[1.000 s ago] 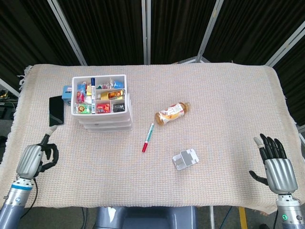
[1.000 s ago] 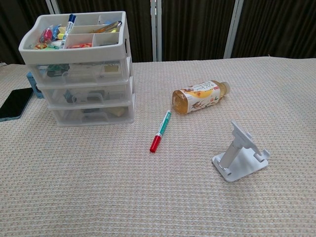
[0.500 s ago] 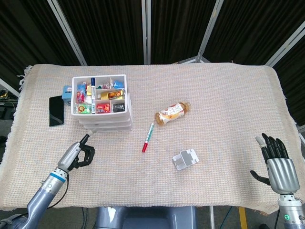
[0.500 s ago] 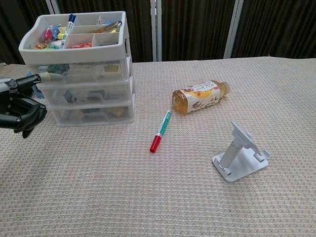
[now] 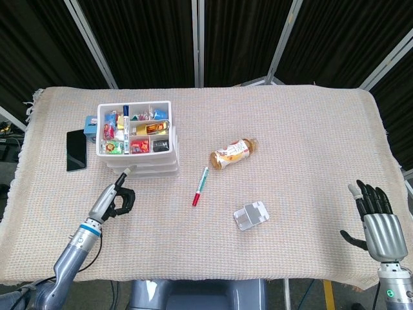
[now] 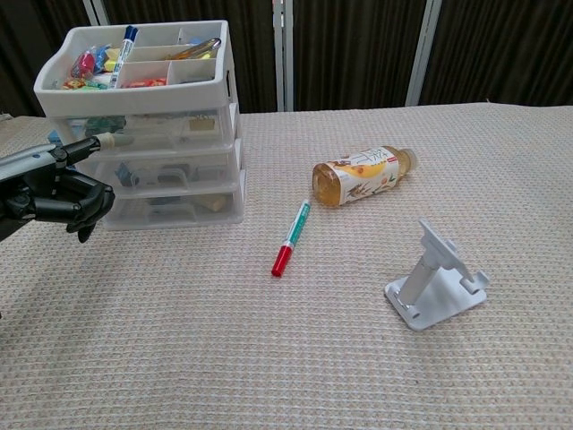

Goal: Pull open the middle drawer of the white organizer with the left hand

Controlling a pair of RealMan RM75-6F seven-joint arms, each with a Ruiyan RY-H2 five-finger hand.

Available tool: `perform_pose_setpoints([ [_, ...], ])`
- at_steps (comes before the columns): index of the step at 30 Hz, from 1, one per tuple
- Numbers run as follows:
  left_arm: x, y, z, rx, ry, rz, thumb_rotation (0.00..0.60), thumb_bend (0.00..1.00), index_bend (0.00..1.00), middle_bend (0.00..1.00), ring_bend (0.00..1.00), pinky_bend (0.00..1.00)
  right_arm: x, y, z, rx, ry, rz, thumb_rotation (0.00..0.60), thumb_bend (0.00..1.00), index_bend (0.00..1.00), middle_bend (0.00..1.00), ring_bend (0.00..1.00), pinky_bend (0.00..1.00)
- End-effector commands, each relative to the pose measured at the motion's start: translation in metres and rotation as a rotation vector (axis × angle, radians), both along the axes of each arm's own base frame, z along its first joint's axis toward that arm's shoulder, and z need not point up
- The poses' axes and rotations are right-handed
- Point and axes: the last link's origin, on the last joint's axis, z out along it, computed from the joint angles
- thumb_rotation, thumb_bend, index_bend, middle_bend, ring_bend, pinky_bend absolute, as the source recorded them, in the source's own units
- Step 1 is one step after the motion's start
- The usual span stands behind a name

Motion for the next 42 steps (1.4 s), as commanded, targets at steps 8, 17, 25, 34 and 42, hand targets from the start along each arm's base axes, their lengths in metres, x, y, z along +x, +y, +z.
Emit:
perform_pose_setpoints([
  [8,0.005,0.011,-0.014,-0.022,-0.025,0.010,0.600,0.74,0.00,0.76,0.77,0.64,0.000,0.000,0.000,0.001,0.000,-0.002,0.600,0.01,0.06,0.00,0.00,0.00],
  [17,0.009,0.015,-0.020,-0.023,-0.024,0.007,0.600,0.74,0.00,0.76,0.77,0.64,-0.001,0.000,-0.001,0.007,0.005,-0.006,0.600,0.01,0.06,0.00,0.00,0.00],
  [25,0.015,0.022,-0.023,-0.033,-0.025,-0.001,0.600,0.74,0.00,0.76,0.77,0.64,-0.001,0.000,-0.004,0.013,0.014,-0.010,0.600,0.01,0.06,0.00,0.00,0.00],
  [34,0.022,0.026,-0.030,-0.070,-0.022,-0.004,0.600,0.74,0.00,0.76,0.77,0.64,-0.002,-0.001,-0.004,0.014,0.016,-0.016,0.600,0.01,0.06,0.00,0.00,0.00],
  [42,0.027,0.025,-0.034,-0.079,-0.016,-0.022,0.600,0.74,0.00,0.76,0.77,0.64,-0.002,-0.001,-0.006,0.022,0.020,-0.019,0.600,0.01,0.06,0.00,0.00,0.00],
])
